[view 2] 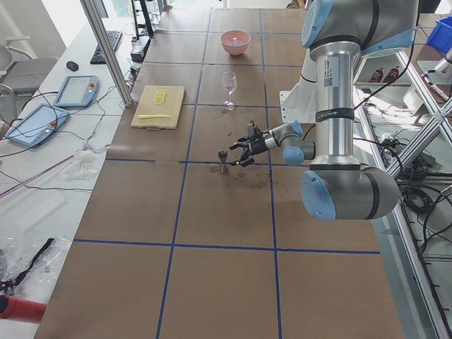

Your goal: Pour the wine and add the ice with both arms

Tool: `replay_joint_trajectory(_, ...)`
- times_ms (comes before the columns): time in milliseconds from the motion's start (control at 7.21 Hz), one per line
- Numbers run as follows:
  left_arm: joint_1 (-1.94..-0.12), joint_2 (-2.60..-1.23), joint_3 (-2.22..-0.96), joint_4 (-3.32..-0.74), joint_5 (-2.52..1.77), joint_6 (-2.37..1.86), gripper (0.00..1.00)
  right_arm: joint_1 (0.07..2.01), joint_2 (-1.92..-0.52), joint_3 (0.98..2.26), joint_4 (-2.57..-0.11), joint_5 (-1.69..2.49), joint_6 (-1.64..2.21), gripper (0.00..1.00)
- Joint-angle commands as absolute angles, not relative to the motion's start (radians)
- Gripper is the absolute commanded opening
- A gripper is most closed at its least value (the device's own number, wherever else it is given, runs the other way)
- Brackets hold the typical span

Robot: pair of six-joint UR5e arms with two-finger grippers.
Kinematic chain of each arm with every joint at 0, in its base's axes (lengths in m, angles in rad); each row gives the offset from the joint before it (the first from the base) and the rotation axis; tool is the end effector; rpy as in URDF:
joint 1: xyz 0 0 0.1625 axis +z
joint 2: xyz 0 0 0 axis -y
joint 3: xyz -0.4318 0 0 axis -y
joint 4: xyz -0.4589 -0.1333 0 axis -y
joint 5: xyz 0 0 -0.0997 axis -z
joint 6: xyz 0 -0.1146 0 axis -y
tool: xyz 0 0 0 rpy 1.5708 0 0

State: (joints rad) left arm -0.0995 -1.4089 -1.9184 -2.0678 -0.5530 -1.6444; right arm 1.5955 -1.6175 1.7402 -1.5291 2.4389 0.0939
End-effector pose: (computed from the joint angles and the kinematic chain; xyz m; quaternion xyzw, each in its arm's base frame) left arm 0.4714 -0.2790 0.4877 0.4629 0.2864 -0.2336 0.8057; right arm 0.0593 -0.5445 0.5944 0.0600 -0.4215 0.0191 0.9047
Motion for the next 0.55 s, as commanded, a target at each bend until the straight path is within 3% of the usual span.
replay_joint_trajectory(0,-0.100,-1.428,-1.862,-2.069,-0.517,-1.644,0.99,1.595,-1.614,1.743,-1.532,2.441,0.107,1.00)
replay_joint_trajectory(416,-0.109,-1.459,-1.821,-2.071,-0.495,-1.644,0.93,1.589,-1.614,1.747,-1.529,2.470,0.130,1.00)
